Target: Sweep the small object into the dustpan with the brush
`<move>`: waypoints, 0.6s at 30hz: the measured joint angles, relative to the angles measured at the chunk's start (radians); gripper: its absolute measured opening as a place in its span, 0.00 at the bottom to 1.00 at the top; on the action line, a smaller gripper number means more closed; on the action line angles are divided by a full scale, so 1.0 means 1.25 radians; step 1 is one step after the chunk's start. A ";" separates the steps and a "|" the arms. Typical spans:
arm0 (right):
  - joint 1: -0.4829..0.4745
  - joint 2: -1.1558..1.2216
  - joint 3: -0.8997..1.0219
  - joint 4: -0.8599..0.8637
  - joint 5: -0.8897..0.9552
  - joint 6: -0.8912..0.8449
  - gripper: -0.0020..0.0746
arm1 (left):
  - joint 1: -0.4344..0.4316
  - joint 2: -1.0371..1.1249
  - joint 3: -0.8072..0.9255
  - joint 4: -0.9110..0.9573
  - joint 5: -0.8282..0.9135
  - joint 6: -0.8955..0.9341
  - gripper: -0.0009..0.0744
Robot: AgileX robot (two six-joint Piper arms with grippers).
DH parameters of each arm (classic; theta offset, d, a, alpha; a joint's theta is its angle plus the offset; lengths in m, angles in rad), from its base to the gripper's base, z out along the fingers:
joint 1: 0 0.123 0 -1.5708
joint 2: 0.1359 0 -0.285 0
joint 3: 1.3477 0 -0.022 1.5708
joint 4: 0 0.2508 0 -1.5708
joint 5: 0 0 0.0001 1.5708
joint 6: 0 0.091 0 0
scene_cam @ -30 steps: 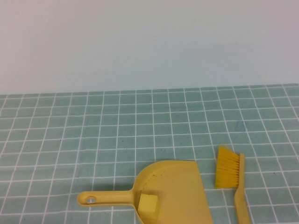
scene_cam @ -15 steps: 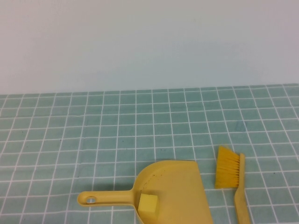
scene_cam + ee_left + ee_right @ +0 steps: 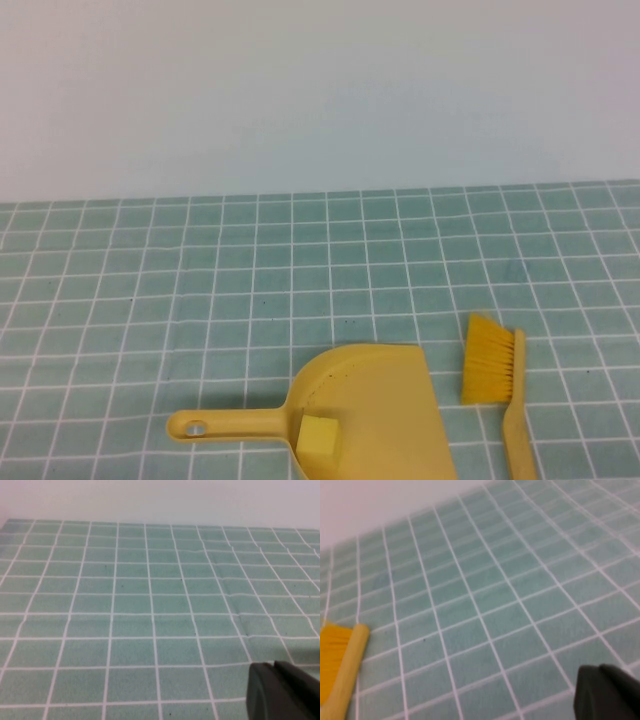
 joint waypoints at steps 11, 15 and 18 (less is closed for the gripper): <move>0.000 0.000 0.013 -0.074 -0.075 -0.062 0.02 | 0.000 0.001 0.000 0.003 0.000 0.000 0.01; 0.000 0.000 0.014 -0.100 -0.075 -0.127 0.02 | 0.000 0.001 0.000 0.003 0.000 0.000 0.01; 0.000 0.000 0.014 -0.101 -0.074 -0.141 0.02 | 0.000 0.001 0.000 0.003 0.000 0.000 0.01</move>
